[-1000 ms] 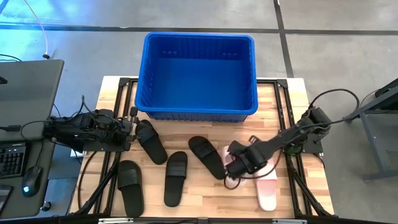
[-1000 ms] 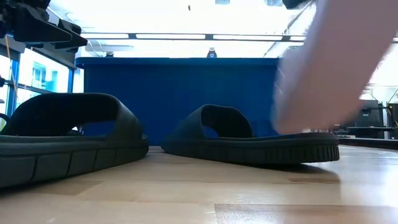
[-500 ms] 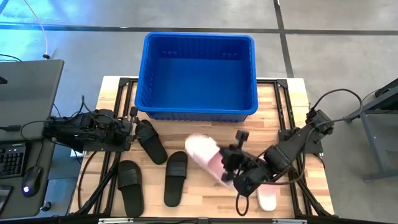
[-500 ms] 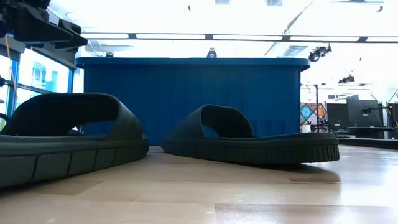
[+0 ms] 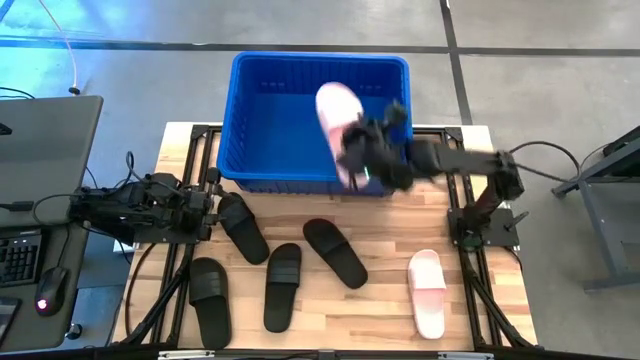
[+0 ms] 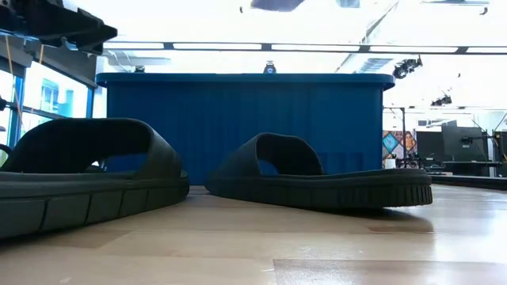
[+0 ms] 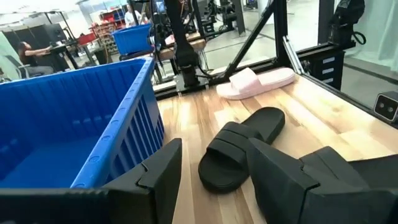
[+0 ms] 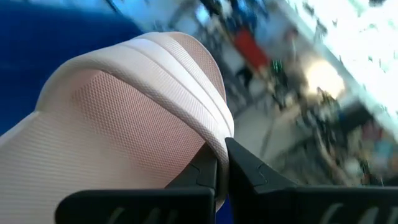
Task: Pick and place slides into bin
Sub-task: Put the top pink slipper into the blue basket, then put the black slipper into the blue basket
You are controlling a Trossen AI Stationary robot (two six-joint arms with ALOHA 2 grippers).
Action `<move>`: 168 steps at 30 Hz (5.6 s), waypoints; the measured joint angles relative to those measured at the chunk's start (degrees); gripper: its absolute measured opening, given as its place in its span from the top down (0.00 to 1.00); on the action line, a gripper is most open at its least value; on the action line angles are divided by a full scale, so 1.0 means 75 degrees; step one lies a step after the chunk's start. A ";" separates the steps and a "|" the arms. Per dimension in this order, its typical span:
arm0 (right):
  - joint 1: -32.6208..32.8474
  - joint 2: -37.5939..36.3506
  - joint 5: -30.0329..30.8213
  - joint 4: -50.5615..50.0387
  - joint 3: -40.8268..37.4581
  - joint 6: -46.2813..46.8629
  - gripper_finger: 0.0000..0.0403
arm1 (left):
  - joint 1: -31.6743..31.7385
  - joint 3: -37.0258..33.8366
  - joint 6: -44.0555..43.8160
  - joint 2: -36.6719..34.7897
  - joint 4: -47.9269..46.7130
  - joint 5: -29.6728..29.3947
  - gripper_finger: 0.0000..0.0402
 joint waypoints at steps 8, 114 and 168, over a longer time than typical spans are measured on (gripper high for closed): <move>-0.3051 0.0215 -0.2205 0.0563 -0.1392 0.0595 1.00 | -0.0002 0.0000 0.0003 0.0002 -0.0005 0.0000 0.57; 0.1916 -0.0609 -0.6105 0.5796 -0.6952 0.2149 0.65 | -0.0002 0.7118 0.0750 0.6023 -0.5667 0.0563 0.57; 0.1770 -0.0609 -0.6046 0.5327 -0.6958 0.2128 0.65 | -0.4848 0.3459 -1.1576 1.1196 -0.7758 -0.4080 0.57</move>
